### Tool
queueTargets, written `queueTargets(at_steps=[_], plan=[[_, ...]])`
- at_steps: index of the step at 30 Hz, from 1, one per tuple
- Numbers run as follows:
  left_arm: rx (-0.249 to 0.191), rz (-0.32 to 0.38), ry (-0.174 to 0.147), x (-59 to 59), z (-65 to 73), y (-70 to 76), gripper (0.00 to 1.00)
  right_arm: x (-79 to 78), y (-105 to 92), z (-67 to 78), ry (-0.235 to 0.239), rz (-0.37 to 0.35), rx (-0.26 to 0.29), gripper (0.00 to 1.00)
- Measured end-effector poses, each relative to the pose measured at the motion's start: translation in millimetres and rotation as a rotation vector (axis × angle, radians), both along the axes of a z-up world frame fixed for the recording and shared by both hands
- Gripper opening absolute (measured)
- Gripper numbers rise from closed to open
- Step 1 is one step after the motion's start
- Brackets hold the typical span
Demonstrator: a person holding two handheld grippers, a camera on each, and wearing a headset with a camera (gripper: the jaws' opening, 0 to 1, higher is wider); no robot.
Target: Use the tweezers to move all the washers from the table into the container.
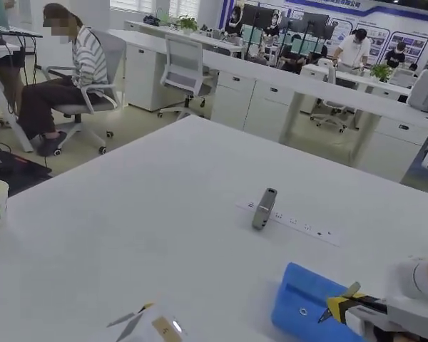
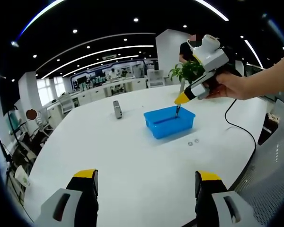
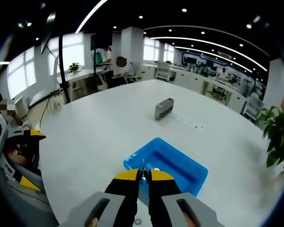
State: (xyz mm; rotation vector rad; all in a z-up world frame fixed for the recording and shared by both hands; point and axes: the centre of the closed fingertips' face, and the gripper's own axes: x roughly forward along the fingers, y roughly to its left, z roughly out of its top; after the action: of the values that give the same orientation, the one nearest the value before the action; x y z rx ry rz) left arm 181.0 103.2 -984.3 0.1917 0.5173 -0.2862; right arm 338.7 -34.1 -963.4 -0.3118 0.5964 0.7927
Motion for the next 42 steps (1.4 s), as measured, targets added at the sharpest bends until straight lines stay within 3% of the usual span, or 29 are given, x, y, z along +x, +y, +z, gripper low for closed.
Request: queueTargets(at_steps=[10, 18, 22, 31, 42], plan=[[0.004, -0.006, 0.010, -0.5, -1.4, -1.1, 0.86, -18.3, -10.0, -15.3, 0.048, -0.037, 0.024, 0.03], [0.007, -0.006, 0.019, -0.8, -3.6, -0.9, 0.86, -31.0, -13.4, -33.9, 0.131, -0.090, 0.077, 0.03], [0.007, -0.002, 0.020, -0.9, -3.5, -0.2, 0.86, -36.8, -17.1, -44.3, 0.156, -0.117, 0.079, 0.03], [0.014, -0.011, 0.032, -1.8, -6.0, -2.0, 0.86, -42.3, -26.6, -57.4, 0.166, -0.140, 0.053, 0.03], [0.038, -0.005, 0.045, -1.5, -9.0, -0.5, 0.85, -52.3, -25.1, -64.6, 0.158, -0.172, 0.085, 0.03]])
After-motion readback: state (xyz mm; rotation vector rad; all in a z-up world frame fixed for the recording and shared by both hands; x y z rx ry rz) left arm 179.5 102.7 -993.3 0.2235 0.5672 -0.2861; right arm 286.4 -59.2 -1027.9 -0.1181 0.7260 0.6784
